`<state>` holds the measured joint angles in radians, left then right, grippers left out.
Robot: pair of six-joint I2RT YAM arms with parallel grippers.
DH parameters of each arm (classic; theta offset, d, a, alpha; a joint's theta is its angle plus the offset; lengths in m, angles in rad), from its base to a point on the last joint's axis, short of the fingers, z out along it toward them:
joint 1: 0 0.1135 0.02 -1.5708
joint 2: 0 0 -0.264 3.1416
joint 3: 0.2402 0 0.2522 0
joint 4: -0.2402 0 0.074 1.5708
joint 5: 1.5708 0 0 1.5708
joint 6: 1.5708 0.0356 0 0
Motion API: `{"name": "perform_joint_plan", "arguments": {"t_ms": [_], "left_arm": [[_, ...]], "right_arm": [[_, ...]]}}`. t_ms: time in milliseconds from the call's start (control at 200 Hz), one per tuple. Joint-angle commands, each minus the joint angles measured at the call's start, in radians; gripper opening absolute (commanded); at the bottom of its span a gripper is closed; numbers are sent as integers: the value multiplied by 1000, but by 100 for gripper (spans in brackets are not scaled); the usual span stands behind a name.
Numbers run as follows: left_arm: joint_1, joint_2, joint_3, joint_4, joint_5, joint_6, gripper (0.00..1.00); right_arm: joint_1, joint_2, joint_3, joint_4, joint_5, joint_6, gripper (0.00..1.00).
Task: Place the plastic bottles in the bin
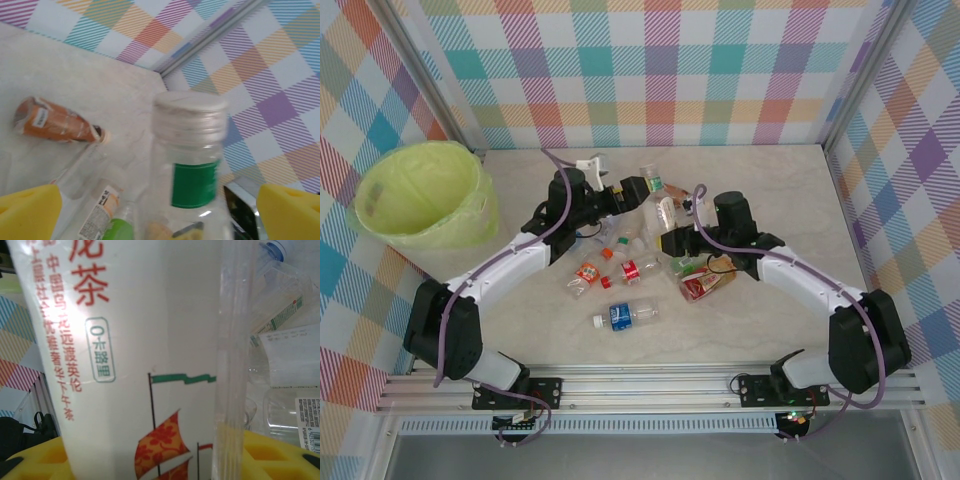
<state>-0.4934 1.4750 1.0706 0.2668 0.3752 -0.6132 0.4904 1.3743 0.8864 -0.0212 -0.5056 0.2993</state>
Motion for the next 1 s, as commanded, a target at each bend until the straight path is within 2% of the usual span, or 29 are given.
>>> {"name": "perform_joint_plan", "arguments": {"t_ms": [0,80,210,340,485,565,680,750,830,850,995], "left_arm": [[-11,-17,14,53,2,51,100],[-11,22,93,-101,-77,74,99],[-27,88,203,-221,-33,135,92],[-56,106,275,-359,-124,211,70],[-57,99,269,-367,-100,213,50],[-57,90,266,-363,-85,213,40],[-57,69,266,-367,-93,220,29],[-57,57,273,-385,-117,218,0],[-56,42,287,-421,-158,217,0],[-56,38,292,-431,-162,221,0],[-53,-18,322,-499,-243,261,0]], "right_arm": [[5,0,37,2,-33,-9,43],[14,-9,33,19,-95,-37,43],[34,8,81,-74,-111,-96,43],[42,3,85,-82,-117,-101,43],[46,-15,78,-78,-132,-101,46],[47,-29,70,-80,-131,-107,53],[45,-71,45,-77,-30,-103,72],[45,-118,16,-51,33,-104,82],[45,-185,-19,-15,111,-101,91],[45,-201,-26,-9,137,-100,100],[44,-292,-54,-20,362,-101,100]]}}
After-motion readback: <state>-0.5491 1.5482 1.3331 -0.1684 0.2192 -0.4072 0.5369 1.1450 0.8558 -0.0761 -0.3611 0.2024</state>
